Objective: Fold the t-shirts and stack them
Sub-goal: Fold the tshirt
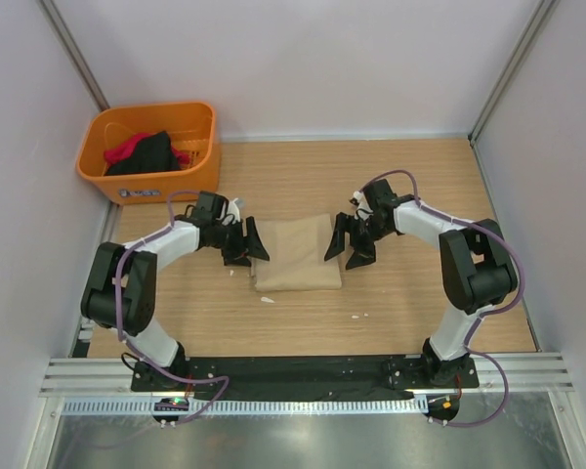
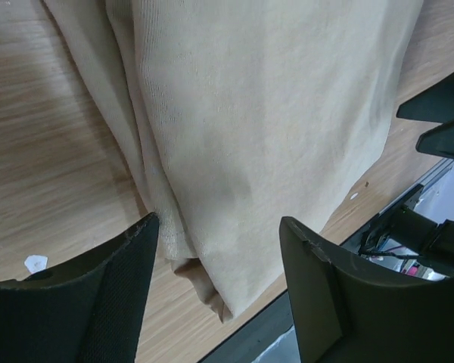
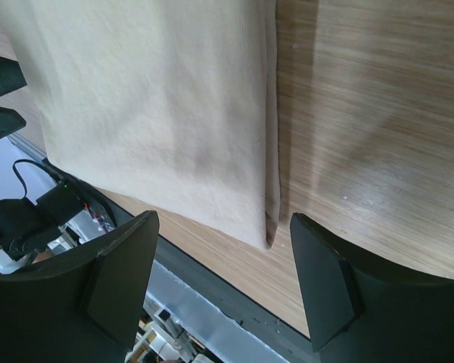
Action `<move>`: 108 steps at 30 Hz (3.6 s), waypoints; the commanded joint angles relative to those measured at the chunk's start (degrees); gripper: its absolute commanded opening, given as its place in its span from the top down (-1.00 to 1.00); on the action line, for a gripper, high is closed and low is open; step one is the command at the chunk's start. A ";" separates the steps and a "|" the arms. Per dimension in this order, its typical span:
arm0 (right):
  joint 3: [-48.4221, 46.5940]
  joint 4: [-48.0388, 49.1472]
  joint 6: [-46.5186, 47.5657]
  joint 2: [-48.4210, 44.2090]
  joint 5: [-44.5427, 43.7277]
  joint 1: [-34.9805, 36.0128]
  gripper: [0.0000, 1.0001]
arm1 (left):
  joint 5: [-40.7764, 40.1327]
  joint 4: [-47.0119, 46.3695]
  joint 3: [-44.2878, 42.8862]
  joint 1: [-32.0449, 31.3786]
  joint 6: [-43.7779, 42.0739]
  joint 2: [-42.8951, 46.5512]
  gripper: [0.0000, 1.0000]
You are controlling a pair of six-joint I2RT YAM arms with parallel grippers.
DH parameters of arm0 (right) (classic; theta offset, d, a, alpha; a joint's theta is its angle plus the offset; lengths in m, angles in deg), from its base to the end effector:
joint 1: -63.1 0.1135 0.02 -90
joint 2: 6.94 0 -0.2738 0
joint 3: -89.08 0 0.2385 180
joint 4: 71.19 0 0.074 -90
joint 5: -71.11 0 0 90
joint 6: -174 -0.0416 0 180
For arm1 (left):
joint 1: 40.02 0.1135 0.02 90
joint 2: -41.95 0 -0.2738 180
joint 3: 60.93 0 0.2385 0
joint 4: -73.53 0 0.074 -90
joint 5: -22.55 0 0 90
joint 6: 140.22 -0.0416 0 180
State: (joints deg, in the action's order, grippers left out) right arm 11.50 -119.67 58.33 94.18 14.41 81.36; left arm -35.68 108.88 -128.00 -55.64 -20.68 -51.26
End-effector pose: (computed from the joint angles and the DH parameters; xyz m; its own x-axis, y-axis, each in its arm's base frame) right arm 0.3015 0.1235 0.1834 -0.9973 0.0522 -0.0520 0.0102 0.7966 0.6044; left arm 0.2846 -0.1023 0.1857 -0.9685 -0.1645 -0.1872 -0.0075 0.7701 -0.6379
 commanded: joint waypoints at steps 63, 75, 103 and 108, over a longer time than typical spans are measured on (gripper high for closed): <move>8.15 33.56 -29.08 -3.39 -3.59 33.41 0.94 | 11.21 -1.35 10.56 -0.12 14.85 5.84 1.00; 11.14 47.51 -32.59 4.25 -3.86 33.42 0.98 | 11.03 -3.02 16.44 -0.12 16.42 6.99 1.00; 8.51 41.37 -29.52 0.30 10.46 27.00 0.78 | 1.89 6.92 3.01 0.15 11.50 13.95 0.69; 10.35 47.78 -30.57 3.73 14.51 27.97 0.95 | 0.23 -0.73 3.80 0.24 13.00 3.84 0.86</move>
State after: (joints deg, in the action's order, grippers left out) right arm 20.96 -77.20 27.91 96.71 24.42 108.57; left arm -33.84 112.77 -124.76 -55.68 -8.42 -43.26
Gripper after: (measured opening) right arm 0.037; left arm 0.083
